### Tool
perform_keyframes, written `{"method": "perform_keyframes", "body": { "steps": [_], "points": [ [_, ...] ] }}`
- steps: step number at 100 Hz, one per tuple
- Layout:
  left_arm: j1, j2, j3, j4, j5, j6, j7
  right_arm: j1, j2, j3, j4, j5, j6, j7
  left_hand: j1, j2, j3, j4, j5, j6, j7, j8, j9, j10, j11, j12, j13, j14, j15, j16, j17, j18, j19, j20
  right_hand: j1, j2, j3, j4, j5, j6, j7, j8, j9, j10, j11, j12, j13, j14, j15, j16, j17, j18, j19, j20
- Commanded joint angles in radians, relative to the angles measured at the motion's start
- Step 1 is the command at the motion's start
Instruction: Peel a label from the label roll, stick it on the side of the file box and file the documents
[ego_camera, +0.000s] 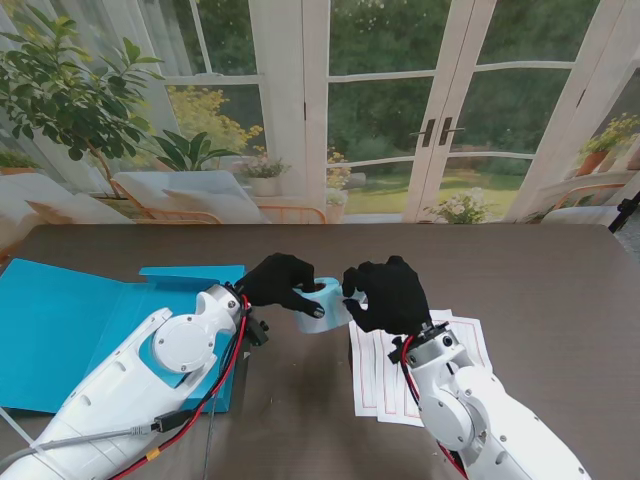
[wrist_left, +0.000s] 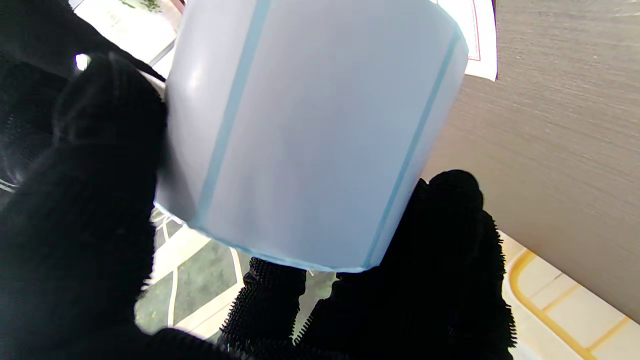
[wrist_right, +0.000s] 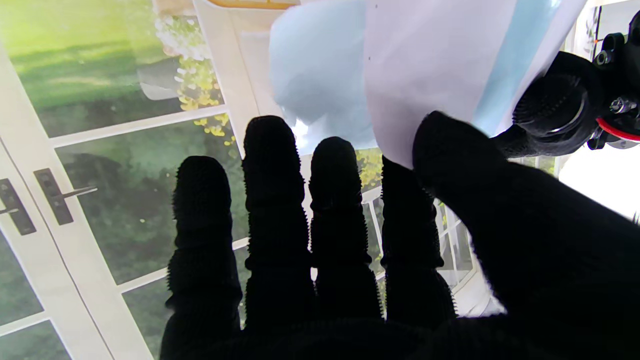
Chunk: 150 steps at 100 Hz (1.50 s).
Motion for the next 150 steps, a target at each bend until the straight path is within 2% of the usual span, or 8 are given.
{"method": "perform_keyframes", "body": {
  "steps": [1, 29, 53, 78, 98, 124, 148, 150],
  "points": [
    [-0.007, -0.005, -0.003, -0.012, -0.007, -0.005, -0.017, -0.002, -0.006, -0.002, -0.001, -0.004, -0.001, 0.013, 0.223, 0.112, 0.387, 0.124, 0.01, 0.057, 0.057, 0.016, 0.186, -0.244, 0.353, 0.066, 0.005, 0.002, 0.002, 0.011, -0.014, -0.018, 0.058, 0.025, 0.038, 0.002, -0.012, 0.005, 0.051, -0.045, 0.026, -0.014, 0.049, -0.036, -0.011, 0.02, 0.049, -0.02, 0.022, 0.014, -0.111, -0.009, 0.045, -0.022],
    [-0.011, -0.006, -0.001, -0.015, -0.01, -0.001, -0.016, 0.0, -0.009, -0.003, 0.007, 0.002, -0.011, 0.003, 0.223, 0.115, 0.385, 0.122, 0.01, 0.056, 0.057, 0.017, 0.187, -0.243, 0.352, 0.065, 0.003, 0.005, 0.001, 0.012, -0.015, -0.017, 0.057, 0.026, 0.06, -0.017, 0.008, 0.01, 0.179, -0.088, 0.047, -0.025, 0.17, -0.064, -0.033, 0.017, 0.134, -0.027, 0.036, 0.022, -0.063, -0.011, 0.075, -0.031],
    [-0.012, -0.006, -0.001, -0.018, -0.014, 0.002, -0.019, 0.002, -0.008, -0.006, 0.01, 0.001, -0.011, 0.006, 0.224, 0.115, 0.384, 0.121, 0.009, 0.058, 0.056, 0.017, 0.186, -0.243, 0.352, 0.065, 0.003, 0.006, 0.002, 0.013, -0.017, -0.016, 0.058, 0.027, 0.081, -0.028, 0.011, 0.012, 0.155, -0.061, 0.033, -0.028, 0.146, -0.044, -0.05, 0.031, 0.12, -0.017, 0.022, 0.023, -0.072, -0.008, 0.074, -0.04],
    [-0.01, -0.005, -0.005, -0.025, -0.017, 0.004, -0.022, 0.013, -0.01, -0.018, 0.02, -0.001, -0.008, -0.005, 0.225, 0.117, 0.381, 0.121, 0.008, 0.059, 0.055, 0.017, 0.185, -0.235, 0.349, 0.062, 0.001, 0.007, 0.001, 0.013, -0.018, -0.016, 0.058, 0.028, 0.074, -0.038, 0.044, 0.011, 0.238, -0.066, 0.071, -0.029, 0.247, -0.038, -0.036, 0.018, 0.228, -0.002, 0.088, 0.046, 0.023, -0.005, 0.132, -0.029],
    [-0.006, -0.004, -0.01, -0.032, -0.023, 0.012, -0.028, 0.022, -0.005, -0.018, 0.033, -0.023, -0.025, -0.025, 0.226, 0.122, 0.377, 0.121, 0.005, 0.059, 0.055, 0.018, 0.185, -0.242, 0.349, 0.062, -0.002, 0.006, 0.002, 0.014, -0.021, -0.016, 0.058, 0.029, 0.06, -0.089, 0.174, -0.011, 0.226, -0.043, 0.083, 0.038, 0.259, -0.014, -0.042, 0.062, 0.266, 0.016, 0.108, 0.058, 0.062, 0.011, 0.142, -0.028],
    [0.001, -0.004, -0.017, -0.042, -0.03, 0.028, -0.031, 0.026, 0.002, -0.017, 0.046, -0.055, -0.054, -0.054, 0.229, 0.126, 0.37, 0.12, 0.003, 0.062, 0.053, 0.02, 0.185, -0.236, 0.344, 0.057, -0.004, 0.008, 0.002, 0.014, -0.024, -0.013, 0.059, 0.031, 0.037, -0.177, 0.362, -0.054, 0.177, -0.088, 0.102, 0.164, 0.235, -0.037, -0.02, 0.133, 0.262, -0.01, 0.144, 0.08, 0.07, -0.016, 0.141, -0.01],
    [0.008, -0.004, -0.027, -0.051, -0.034, 0.042, -0.03, 0.022, -0.001, -0.015, 0.057, -0.046, -0.083, -0.074, 0.231, 0.128, 0.366, 0.119, 0.002, 0.063, 0.052, 0.021, 0.182, -0.216, 0.341, 0.049, -0.005, 0.01, 0.002, 0.015, -0.026, -0.012, 0.059, 0.033, 0.095, -0.117, 0.357, -0.065, 0.134, -0.149, 0.122, 0.25, 0.258, -0.05, -0.017, 0.113, 0.284, -0.027, 0.15, 0.076, 0.101, -0.058, 0.141, -0.003],
    [0.008, -0.004, -0.028, -0.052, -0.035, 0.043, -0.029, 0.022, -0.001, -0.014, 0.058, -0.046, -0.086, -0.075, 0.231, 0.13, 0.366, 0.119, 0.002, 0.064, 0.051, 0.021, 0.183, -0.232, 0.344, 0.051, -0.005, 0.01, 0.002, 0.015, -0.025, -0.012, 0.06, 0.033, 0.097, -0.115, 0.357, -0.065, 0.135, -0.151, 0.122, 0.251, 0.259, -0.051, -0.018, 0.111, 0.285, -0.027, 0.149, 0.075, 0.102, -0.06, 0.141, -0.003]
  ]
}}
